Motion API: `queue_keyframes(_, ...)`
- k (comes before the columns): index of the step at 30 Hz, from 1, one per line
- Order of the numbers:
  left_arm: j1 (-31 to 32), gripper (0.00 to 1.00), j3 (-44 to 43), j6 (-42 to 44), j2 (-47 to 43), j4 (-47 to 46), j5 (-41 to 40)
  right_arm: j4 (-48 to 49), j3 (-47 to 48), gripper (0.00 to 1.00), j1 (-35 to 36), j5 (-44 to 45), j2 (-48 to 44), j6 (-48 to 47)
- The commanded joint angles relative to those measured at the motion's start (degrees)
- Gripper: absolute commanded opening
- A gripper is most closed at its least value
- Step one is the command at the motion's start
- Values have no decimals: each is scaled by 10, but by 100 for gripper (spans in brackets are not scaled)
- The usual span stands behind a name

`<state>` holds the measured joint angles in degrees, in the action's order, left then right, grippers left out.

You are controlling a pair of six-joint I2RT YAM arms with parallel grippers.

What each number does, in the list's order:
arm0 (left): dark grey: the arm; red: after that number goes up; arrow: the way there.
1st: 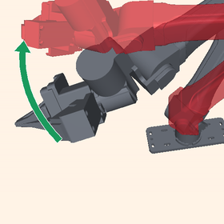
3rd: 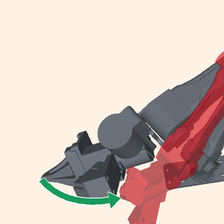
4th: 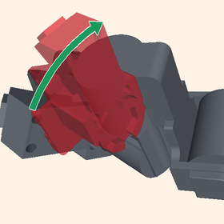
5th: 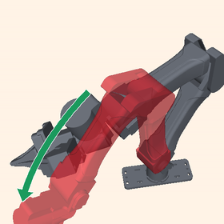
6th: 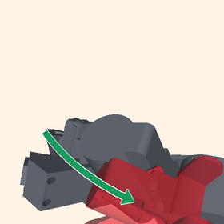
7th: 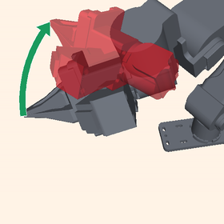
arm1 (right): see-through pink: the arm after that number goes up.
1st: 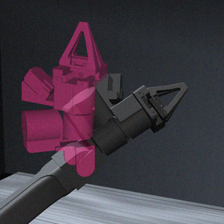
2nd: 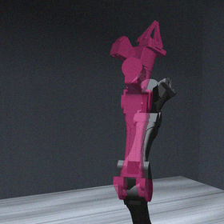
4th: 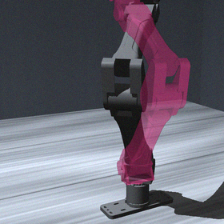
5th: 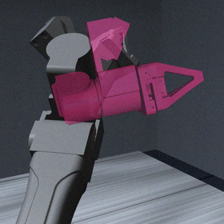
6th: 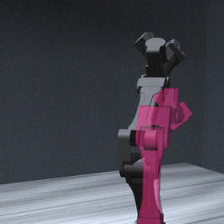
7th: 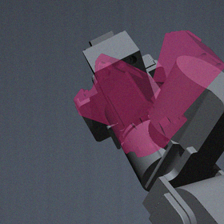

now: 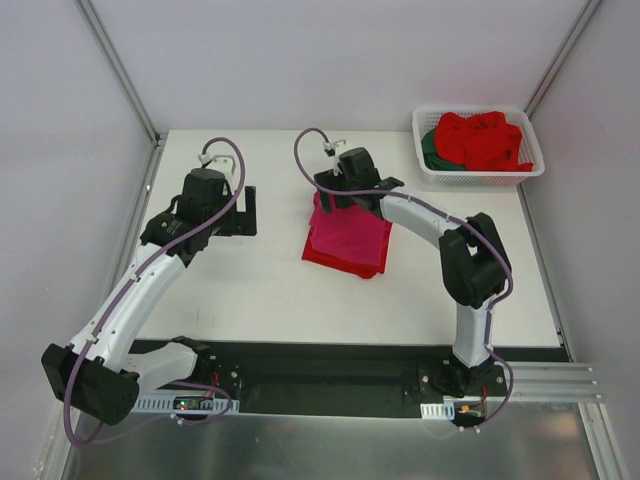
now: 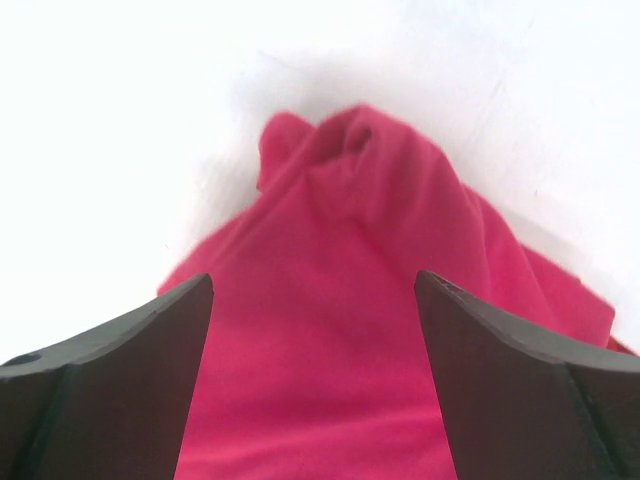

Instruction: Fold and stack the t-shirts

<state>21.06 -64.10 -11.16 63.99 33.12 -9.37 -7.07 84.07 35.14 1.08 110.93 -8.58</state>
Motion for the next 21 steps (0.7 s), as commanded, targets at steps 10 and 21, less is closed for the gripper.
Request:
queue_keyframes(10, -1, 99, 31, 6, -33, 8, 45, -39, 128, 96, 9, -15, 124, -20)
queue_keyframes(21, 0, 99, 36, 5, -25, 8, 65, -74, 127, 96, 22, 37, 126, -46)
